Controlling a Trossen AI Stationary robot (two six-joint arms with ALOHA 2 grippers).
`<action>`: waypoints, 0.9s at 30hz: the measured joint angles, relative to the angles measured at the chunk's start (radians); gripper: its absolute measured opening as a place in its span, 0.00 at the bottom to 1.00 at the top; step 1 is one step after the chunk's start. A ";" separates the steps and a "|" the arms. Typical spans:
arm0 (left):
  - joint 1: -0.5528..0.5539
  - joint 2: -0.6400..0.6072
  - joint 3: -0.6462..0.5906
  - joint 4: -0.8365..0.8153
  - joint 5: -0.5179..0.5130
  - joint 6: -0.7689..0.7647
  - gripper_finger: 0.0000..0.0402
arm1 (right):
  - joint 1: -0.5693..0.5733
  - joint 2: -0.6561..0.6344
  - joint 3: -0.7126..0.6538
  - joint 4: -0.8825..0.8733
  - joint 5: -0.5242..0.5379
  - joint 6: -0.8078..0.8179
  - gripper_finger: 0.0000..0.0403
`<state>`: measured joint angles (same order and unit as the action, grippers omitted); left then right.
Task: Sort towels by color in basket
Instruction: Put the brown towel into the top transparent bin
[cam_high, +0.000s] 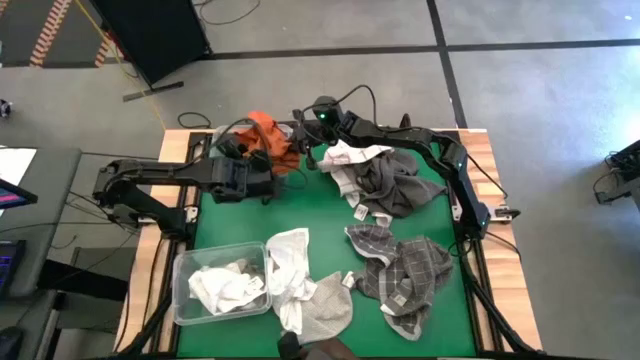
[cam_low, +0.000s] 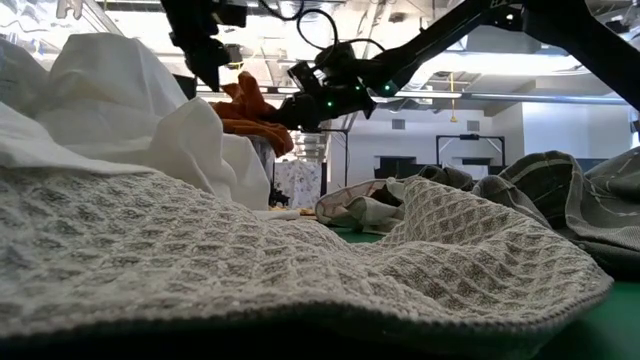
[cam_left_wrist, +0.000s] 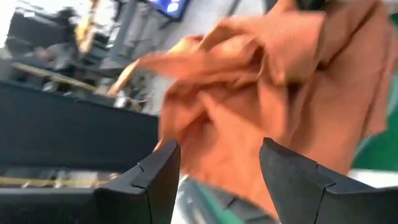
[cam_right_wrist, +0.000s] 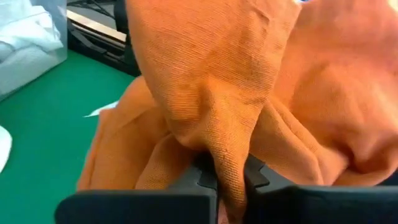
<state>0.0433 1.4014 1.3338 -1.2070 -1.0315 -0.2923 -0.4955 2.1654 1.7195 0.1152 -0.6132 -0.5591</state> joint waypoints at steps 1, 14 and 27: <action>0.017 -0.004 0.000 0.040 0.029 0.052 0.52 | 0.001 0.000 0.000 -0.002 0.000 -0.001 0.10; 0.311 -0.061 0.000 0.319 0.467 0.508 0.52 | -0.011 -0.001 0.000 -0.036 -0.022 0.001 0.11; 0.567 -0.021 0.000 0.405 0.957 0.723 0.69 | 0.019 -0.001 0.000 -0.084 -0.043 -0.048 0.11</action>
<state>0.6101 1.3807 1.3338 -0.8023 -0.0746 0.4304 -0.4761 2.1647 1.7195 0.0315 -0.6567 -0.6075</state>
